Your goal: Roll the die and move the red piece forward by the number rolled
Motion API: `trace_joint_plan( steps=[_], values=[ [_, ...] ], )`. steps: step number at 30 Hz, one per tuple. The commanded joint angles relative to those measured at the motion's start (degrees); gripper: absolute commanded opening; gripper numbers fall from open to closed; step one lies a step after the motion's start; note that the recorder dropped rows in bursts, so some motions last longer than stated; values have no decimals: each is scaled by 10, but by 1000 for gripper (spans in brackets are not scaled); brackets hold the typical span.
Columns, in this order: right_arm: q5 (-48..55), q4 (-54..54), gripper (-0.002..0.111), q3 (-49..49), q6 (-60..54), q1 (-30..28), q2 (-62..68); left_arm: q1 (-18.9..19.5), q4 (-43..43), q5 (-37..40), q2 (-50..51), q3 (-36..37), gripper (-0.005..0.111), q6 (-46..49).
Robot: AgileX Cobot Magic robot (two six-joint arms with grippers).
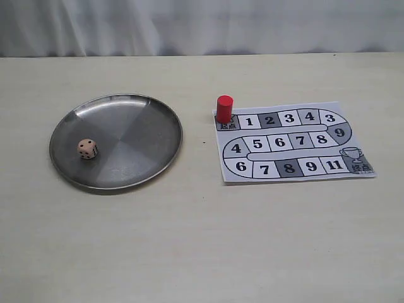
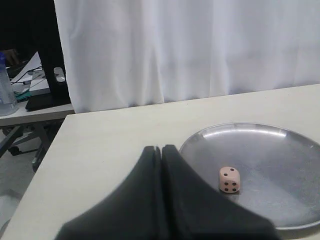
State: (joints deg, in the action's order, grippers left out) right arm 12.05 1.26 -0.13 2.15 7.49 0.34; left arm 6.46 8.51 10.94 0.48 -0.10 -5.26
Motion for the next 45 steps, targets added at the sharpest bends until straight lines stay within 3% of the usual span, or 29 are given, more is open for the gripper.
trace_joint_plan(
  steps=[1,28,35,38,40,45],
  values=[
    [2,-4,4,1,0,-2,-3,-5,-3,-9,-3,1,0,-3],
    [-21,1,4,1,0,-2,-3,-5,-3,-9,-3,1,0,-3],
    [-252,193,4,1,0,-2,-3,-5,-3,-9,-3,1,0,-3],
    [-362,142,4,-14,4,-2,-3,-5,-3,-9,-3,1,0,-3],
    [-339,111,4,-59,4,-2,15,-5,-3,-9,-3,1,0,-3],
    [-154,60,4,-215,0,-2,191,-5,-3,-9,-3,1,0,-3]
  ],
)
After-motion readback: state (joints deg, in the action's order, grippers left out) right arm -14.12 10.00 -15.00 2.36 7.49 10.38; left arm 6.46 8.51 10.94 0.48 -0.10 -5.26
